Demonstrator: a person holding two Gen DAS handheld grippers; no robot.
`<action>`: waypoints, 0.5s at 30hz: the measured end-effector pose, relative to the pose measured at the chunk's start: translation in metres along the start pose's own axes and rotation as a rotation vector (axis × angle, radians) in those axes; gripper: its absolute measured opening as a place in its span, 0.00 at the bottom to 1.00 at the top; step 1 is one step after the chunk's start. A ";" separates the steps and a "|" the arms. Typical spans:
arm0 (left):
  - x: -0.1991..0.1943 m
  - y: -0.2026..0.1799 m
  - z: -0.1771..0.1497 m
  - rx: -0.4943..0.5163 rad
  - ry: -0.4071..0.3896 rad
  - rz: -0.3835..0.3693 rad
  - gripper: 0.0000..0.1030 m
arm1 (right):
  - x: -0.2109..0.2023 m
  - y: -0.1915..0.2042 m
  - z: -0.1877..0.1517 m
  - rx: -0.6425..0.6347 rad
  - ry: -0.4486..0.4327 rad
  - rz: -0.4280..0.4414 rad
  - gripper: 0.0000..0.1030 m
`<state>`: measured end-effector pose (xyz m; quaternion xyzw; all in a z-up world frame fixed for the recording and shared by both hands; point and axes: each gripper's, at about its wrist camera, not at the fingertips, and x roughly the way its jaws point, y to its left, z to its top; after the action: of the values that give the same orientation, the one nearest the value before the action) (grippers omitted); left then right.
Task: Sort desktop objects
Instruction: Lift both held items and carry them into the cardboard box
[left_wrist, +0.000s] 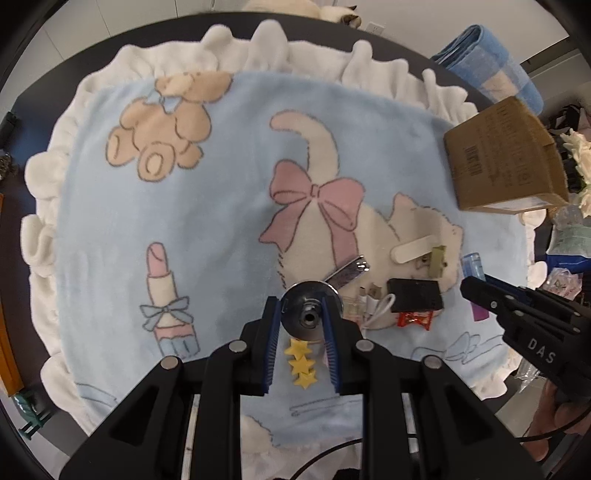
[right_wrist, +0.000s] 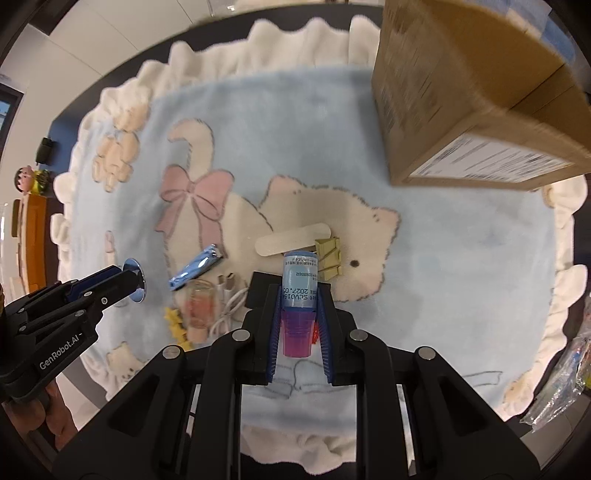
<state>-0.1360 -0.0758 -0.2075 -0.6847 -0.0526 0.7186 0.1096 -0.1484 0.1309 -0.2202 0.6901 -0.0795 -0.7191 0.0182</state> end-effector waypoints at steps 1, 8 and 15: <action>-0.009 0.000 0.002 0.002 -0.007 0.001 0.22 | -0.006 0.000 0.001 -0.003 -0.007 0.001 0.19; -0.044 -0.029 0.001 0.010 -0.040 0.000 0.22 | -0.055 -0.002 -0.012 -0.026 -0.033 0.005 0.19; -0.078 -0.050 -0.013 0.012 -0.074 0.006 0.22 | -0.107 0.004 -0.032 -0.069 -0.057 0.011 0.19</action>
<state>-0.1155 -0.0467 -0.1207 -0.6573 -0.0504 0.7440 0.1096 -0.1117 0.1383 -0.1153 0.6679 -0.0590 -0.7406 0.0435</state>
